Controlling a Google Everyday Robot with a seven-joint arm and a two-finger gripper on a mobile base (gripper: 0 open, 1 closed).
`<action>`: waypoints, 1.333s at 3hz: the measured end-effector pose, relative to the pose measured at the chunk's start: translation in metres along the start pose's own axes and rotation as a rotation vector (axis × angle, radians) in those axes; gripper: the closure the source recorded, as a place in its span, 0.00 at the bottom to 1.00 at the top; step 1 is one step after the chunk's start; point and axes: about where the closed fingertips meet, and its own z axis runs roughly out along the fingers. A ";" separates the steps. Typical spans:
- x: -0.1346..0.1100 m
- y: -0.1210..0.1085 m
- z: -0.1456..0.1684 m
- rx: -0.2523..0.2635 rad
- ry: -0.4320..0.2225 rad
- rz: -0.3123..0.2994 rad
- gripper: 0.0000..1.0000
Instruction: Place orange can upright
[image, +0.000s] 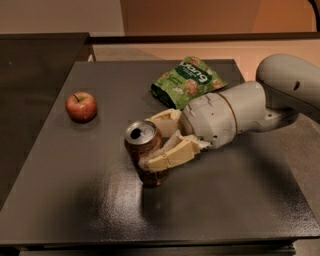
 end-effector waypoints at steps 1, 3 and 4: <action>0.003 -0.006 -0.005 -0.014 -0.064 -0.023 1.00; 0.012 -0.011 -0.014 -0.038 -0.126 -0.056 1.00; 0.017 -0.013 -0.018 -0.035 -0.127 -0.069 0.82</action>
Offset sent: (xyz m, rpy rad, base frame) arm 0.0183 -0.0176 -0.0117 0.1615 0.0053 0.0361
